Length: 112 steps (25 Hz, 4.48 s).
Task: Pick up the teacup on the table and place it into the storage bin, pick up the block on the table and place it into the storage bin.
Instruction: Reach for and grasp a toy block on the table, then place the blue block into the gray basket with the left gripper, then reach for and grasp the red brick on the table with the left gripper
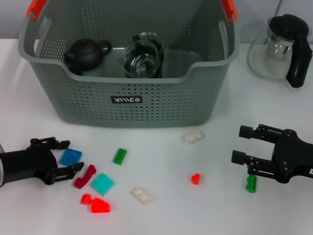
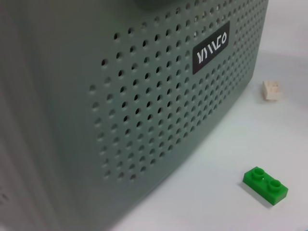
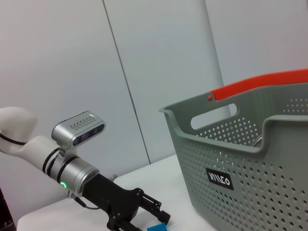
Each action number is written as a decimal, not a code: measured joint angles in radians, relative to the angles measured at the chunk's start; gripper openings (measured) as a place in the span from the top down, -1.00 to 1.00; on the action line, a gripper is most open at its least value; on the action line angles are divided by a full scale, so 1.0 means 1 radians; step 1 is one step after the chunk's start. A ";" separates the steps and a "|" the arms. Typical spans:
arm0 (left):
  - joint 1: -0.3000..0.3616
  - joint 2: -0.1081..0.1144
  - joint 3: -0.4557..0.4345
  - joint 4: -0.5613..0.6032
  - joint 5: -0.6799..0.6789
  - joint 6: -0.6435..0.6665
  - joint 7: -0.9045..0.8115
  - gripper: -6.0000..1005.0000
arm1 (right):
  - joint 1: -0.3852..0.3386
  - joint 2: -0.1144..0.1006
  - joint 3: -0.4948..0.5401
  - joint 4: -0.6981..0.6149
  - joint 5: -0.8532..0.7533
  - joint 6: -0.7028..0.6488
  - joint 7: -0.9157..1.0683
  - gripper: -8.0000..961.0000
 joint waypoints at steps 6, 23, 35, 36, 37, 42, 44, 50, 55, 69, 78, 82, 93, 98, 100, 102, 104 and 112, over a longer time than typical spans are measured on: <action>0.000 0.000 0.000 -0.005 0.000 -0.007 0.000 -0.40 | -0.001 0.000 0.000 0.000 0.000 0.000 0.000 -0.58; 0.001 0.009 -0.061 0.064 -0.036 0.158 -0.042 -0.12 | 0.001 -0.002 0.000 0.000 0.000 -0.002 0.000 -0.58; -0.105 0.103 -0.270 0.114 -0.253 0.646 -0.192 -0.12 | -0.001 -0.002 0.000 0.000 0.000 -0.007 0.000 -0.58; -0.122 0.107 -0.258 0.120 -0.267 0.645 -0.217 -0.12 | -0.002 -0.002 0.000 0.000 0.000 -0.007 0.000 -0.58; -0.142 0.111 -0.244 0.124 -0.279 0.642 -0.241 -0.12 | -0.002 -0.002 0.000 0.000 0.000 -0.007 0.000 -0.58; -0.268 0.131 -0.161 0.119 -0.289 0.535 -0.357 -0.12 | -0.002 -0.002 0.000 0.000 -0.003 -0.007 0.000 -0.58; -0.300 0.131 -0.096 0.119 -0.287 0.457 -0.397 -0.12 | -0.002 -0.002 0.000 0.000 -0.004 -0.008 -0.001 -0.58; -0.349 0.115 0.132 0.127 -0.286 0.167 -0.525 -0.12 | -0.003 -0.002 0.000 0.000 -0.005 -0.008 -0.003 -0.58; -0.354 0.112 0.350 0.122 -0.261 -0.026 -0.604 -0.11 | -0.005 0.000 0.000 0.000 -0.005 -0.008 -0.003 -0.58; -0.345 0.063 0.480 0.134 -0.210 -0.167 -0.606 -0.15 | -0.007 -0.002 0.000 0.000 -0.004 -0.007 -0.002 -0.58; -0.300 0.043 0.465 0.245 -0.269 -0.119 -0.612 -0.38 | -0.004 -0.002 0.000 0.000 -0.002 -0.006 -0.002 -0.58; -0.218 0.035 0.418 0.332 -0.432 0.025 -0.608 -0.41 | -0.003 -0.001 0.000 0.000 0.000 -0.006 -0.002 -0.58; 0.003 0.012 0.162 0.207 -0.414 0.482 -0.258 -0.40 | 0.004 0.006 0.009 0.000 0.000 0.000 -0.004 -0.58; 0.059 0.003 0.087 0.121 -0.273 0.441 -0.118 -0.40 | 0.008 0.006 0.009 0.000 0.000 -0.004 -0.002 -0.58; 0.060 0.008 0.030 0.073 -0.222 0.436 -0.058 -0.40 | 0.008 0.007 0.009 0.000 0.000 -0.004 -0.002 -0.58; 0.067 0.006 0.010 0.056 -0.201 0.423 -0.005 -0.40 | 0.008 0.008 0.009 0.000 0.000 -0.004 -0.002 -0.58; 0.079 0.002 0.011 0.042 -0.187 0.393 0.053 -0.40 | 0.009 0.009 0.009 0.000 0.000 -0.003 -0.002 -0.58; 0.086 0.004 0.004 -0.051 -0.129 0.233 0.145 -0.40 | 0.006 0.010 0.011 0.000 0.000 0.006 -0.002 -0.58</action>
